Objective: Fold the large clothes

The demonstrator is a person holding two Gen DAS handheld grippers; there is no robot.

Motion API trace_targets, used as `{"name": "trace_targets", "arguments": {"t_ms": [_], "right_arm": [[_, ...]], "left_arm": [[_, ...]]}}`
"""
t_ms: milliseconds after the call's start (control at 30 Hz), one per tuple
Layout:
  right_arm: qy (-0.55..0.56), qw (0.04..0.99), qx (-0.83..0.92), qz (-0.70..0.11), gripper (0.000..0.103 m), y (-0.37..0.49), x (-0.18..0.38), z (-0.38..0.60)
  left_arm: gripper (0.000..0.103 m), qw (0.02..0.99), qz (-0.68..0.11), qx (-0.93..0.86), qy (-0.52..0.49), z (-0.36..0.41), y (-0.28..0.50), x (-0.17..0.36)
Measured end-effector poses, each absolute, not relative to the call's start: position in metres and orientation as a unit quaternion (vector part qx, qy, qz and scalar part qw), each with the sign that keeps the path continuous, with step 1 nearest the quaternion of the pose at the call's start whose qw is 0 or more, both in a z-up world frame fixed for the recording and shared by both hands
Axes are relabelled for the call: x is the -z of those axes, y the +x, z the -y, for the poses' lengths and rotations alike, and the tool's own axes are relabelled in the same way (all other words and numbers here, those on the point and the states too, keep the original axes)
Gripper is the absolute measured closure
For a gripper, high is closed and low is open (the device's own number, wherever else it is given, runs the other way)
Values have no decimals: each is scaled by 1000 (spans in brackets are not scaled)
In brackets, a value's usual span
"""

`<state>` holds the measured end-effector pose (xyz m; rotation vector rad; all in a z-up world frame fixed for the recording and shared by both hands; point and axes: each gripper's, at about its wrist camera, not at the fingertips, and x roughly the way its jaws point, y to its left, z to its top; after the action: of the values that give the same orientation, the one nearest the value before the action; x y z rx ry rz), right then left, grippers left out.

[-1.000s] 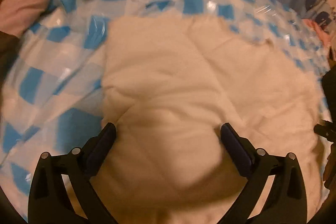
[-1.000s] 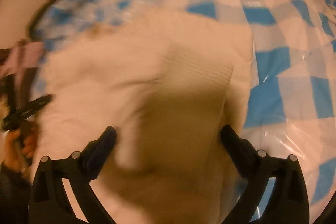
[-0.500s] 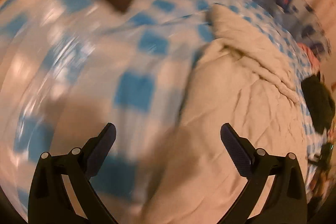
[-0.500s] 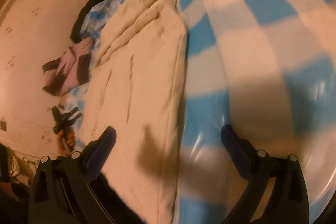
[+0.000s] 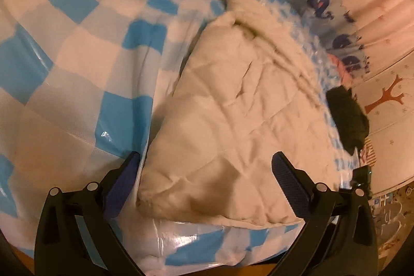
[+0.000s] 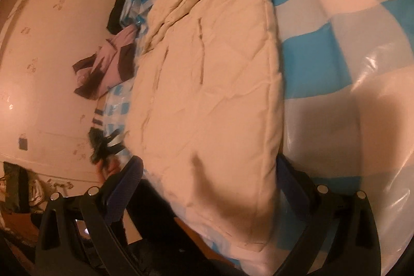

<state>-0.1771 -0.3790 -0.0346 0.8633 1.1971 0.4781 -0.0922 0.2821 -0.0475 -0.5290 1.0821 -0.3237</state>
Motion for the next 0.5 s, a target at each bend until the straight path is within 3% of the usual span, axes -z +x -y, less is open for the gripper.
{"name": "trace_targets", "arguments": {"t_ms": [200,367,500], "right_arm": [[426,684,-280,-522,7,-181,36,369],[375,690,-242,-570,7,-175,48,354],[374,693,-237,-569,7,-175,49,351]], "left_arm": [[7,803,-505,168,-268,-286,-91,46],[7,789,-537,156,-254,-280,-82,56],[7,773,-531,172,-302,-295,-86,62]]}}
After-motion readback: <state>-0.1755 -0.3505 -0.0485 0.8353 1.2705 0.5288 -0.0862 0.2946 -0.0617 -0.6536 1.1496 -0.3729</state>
